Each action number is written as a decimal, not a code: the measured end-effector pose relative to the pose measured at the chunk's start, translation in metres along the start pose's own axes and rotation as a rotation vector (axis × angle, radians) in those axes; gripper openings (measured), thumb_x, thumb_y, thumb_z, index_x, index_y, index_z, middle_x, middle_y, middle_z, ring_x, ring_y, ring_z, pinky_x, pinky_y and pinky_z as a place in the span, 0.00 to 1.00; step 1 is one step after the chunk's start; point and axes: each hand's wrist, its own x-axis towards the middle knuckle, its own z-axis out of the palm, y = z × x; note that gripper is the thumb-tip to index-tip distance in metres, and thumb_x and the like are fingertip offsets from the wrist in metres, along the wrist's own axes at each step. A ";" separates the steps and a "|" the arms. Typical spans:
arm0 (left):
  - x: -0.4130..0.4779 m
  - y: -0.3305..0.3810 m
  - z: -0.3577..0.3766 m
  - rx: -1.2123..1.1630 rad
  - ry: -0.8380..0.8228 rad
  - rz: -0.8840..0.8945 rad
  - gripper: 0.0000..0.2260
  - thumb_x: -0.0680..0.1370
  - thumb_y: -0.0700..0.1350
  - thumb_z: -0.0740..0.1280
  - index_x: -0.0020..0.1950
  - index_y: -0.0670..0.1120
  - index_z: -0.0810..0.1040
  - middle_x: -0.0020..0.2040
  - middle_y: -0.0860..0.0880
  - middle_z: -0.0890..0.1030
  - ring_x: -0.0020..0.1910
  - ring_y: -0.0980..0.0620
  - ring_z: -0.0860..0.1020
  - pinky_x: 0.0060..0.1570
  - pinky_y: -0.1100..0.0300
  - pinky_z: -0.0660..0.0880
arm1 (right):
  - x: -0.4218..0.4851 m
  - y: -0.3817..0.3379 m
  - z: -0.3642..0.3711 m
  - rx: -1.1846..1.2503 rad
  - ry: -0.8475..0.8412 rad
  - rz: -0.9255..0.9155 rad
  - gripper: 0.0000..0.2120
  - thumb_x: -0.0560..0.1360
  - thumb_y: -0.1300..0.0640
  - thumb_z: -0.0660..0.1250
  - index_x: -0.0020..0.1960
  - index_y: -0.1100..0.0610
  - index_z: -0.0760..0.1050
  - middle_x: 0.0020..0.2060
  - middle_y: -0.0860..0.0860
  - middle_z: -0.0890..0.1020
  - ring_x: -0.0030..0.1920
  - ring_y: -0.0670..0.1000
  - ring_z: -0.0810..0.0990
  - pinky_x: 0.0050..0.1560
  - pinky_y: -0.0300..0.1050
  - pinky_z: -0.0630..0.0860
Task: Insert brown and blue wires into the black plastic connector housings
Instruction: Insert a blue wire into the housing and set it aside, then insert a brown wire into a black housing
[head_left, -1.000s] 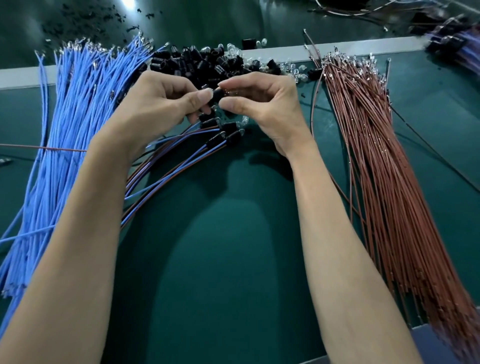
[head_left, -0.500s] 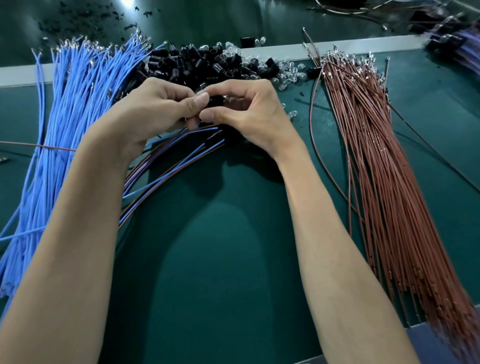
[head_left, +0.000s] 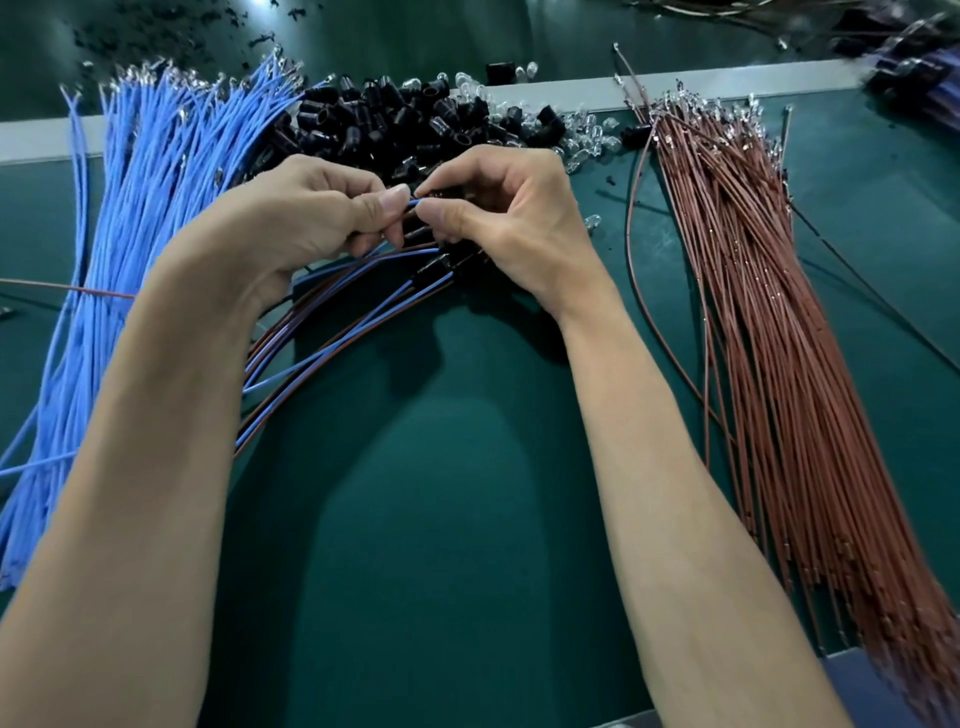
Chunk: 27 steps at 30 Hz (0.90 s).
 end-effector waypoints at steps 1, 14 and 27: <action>-0.001 0.001 -0.001 0.008 -0.003 -0.001 0.16 0.78 0.51 0.64 0.33 0.45 0.76 0.20 0.57 0.68 0.20 0.61 0.63 0.21 0.74 0.60 | 0.000 0.000 0.000 -0.007 0.014 -0.006 0.04 0.70 0.65 0.74 0.43 0.60 0.81 0.32 0.47 0.81 0.32 0.45 0.79 0.39 0.41 0.76; -0.005 -0.001 -0.004 0.056 0.066 0.023 0.14 0.74 0.56 0.69 0.33 0.50 0.83 0.24 0.55 0.74 0.29 0.59 0.69 0.37 0.67 0.67 | -0.002 0.001 0.002 -0.046 0.058 0.037 0.04 0.69 0.62 0.75 0.43 0.58 0.82 0.35 0.54 0.84 0.36 0.52 0.81 0.46 0.56 0.80; 0.001 -0.004 -0.008 0.497 0.410 0.272 0.08 0.76 0.49 0.69 0.50 0.47 0.84 0.39 0.49 0.81 0.39 0.54 0.79 0.43 0.63 0.73 | -0.019 -0.037 -0.042 -0.910 0.074 0.429 0.13 0.75 0.44 0.67 0.54 0.50 0.80 0.53 0.52 0.83 0.53 0.53 0.80 0.60 0.49 0.75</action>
